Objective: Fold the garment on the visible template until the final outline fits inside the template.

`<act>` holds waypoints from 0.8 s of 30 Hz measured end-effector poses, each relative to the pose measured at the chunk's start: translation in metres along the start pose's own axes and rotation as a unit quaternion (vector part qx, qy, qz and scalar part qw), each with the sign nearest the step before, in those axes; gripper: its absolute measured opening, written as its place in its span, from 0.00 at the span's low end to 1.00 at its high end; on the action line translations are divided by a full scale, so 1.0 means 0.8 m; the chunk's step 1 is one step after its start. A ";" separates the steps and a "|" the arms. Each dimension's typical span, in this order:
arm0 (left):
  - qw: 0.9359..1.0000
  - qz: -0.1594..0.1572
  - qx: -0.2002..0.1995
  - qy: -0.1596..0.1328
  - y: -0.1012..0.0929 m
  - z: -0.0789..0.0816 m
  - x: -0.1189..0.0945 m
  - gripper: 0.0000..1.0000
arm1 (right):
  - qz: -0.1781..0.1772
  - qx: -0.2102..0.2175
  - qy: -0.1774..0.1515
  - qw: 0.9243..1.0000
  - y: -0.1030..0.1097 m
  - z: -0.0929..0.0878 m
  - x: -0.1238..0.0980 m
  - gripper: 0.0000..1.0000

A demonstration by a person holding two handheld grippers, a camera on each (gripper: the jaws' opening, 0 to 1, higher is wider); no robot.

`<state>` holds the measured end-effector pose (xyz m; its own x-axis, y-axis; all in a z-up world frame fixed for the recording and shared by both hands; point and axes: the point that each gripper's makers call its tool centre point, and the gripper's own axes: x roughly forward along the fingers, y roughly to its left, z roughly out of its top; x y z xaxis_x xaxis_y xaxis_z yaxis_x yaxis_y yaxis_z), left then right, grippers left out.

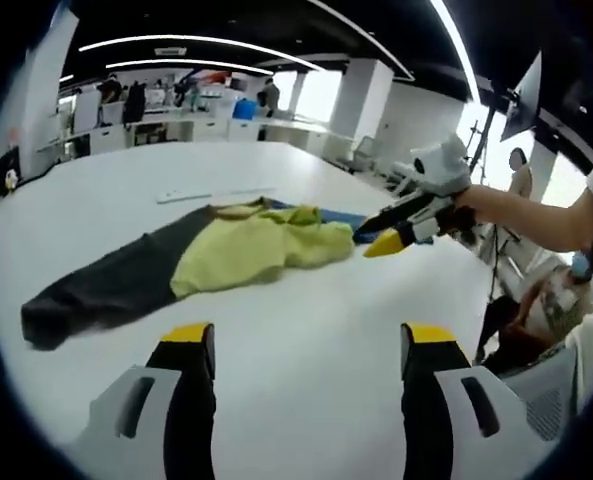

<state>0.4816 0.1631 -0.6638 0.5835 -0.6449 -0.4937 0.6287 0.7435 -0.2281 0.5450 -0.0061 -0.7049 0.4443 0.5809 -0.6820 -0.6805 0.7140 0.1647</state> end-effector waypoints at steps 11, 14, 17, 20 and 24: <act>1.000 -0.023 -0.012 -0.012 -0.016 0.014 0.044 0.53 | -0.020 0.004 -0.006 1.000 -0.009 -0.019 0.015 0.25; 1.000 -0.023 -0.009 -0.010 -0.019 0.016 0.058 0.54 | -0.023 0.008 -0.015 1.000 -0.011 -0.020 0.020 0.24; 0.999 -0.030 -0.006 -0.011 -0.024 0.019 0.074 0.52 | -0.028 0.001 -0.019 0.999 -0.014 -0.020 0.023 0.24; 1.000 -0.030 -0.001 -0.004 -0.023 0.018 0.087 0.50 | -0.035 -0.014 -0.022 0.999 -0.018 -0.019 0.024 0.24; 0.999 -0.037 0.007 -0.004 -0.023 0.017 0.102 0.45 | -0.039 -0.026 -0.028 0.999 -0.022 -0.015 0.026 0.23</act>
<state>0.5248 0.0938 -0.6883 0.5393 -0.6998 -0.4684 0.6780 0.6907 -0.2515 0.5594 -0.0111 -0.7305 0.5283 0.5469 -0.6494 -0.6710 0.7376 0.0754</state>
